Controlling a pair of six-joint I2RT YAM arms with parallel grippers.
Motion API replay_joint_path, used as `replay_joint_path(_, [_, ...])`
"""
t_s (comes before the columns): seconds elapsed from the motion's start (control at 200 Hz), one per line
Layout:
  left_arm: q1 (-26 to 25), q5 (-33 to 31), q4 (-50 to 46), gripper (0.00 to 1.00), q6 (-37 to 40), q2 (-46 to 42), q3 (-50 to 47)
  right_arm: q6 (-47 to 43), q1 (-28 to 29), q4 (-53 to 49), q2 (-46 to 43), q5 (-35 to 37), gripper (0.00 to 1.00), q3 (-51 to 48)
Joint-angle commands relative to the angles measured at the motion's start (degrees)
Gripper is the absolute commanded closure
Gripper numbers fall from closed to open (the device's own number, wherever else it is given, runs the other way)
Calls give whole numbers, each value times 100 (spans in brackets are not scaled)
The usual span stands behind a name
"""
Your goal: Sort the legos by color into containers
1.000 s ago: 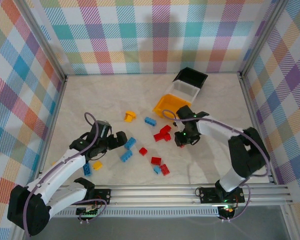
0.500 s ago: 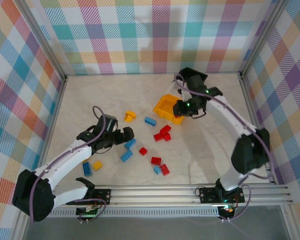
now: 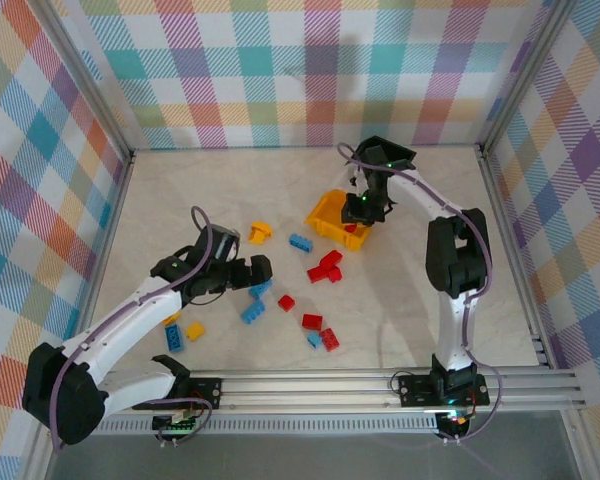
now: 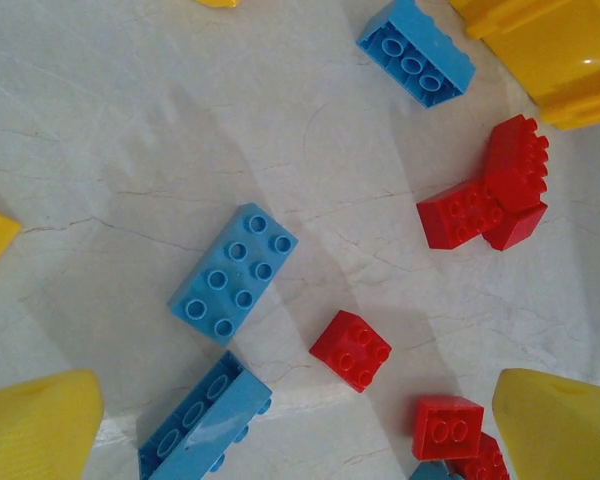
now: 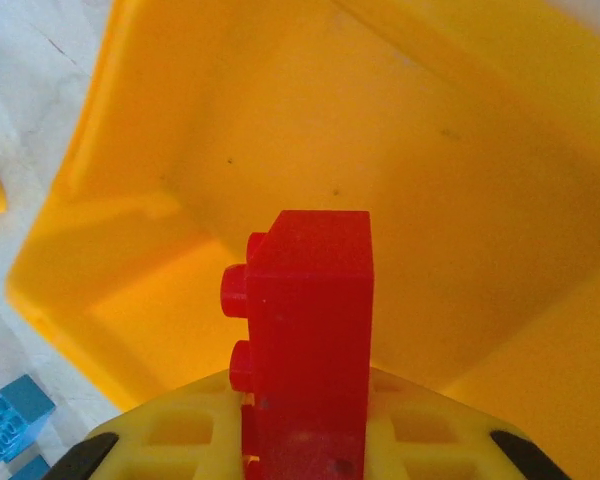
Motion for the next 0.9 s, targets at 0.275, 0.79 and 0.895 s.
replay_joint_path(0.275, [-65, 239, 231, 0, 299, 638, 186, -78, 13, -347, -806, 75, 45, 38])
replay_joint_path(0.79, [-49, -253, 68, 0, 246, 1100, 350, 1, 2178, -359, -3763, -548, 36, -4031])
replay_joint_path(0.895, [-48, -256, 97, 0, 131, 931, 188, 109, 2702, -243, -3822, -329, 37, -4471])
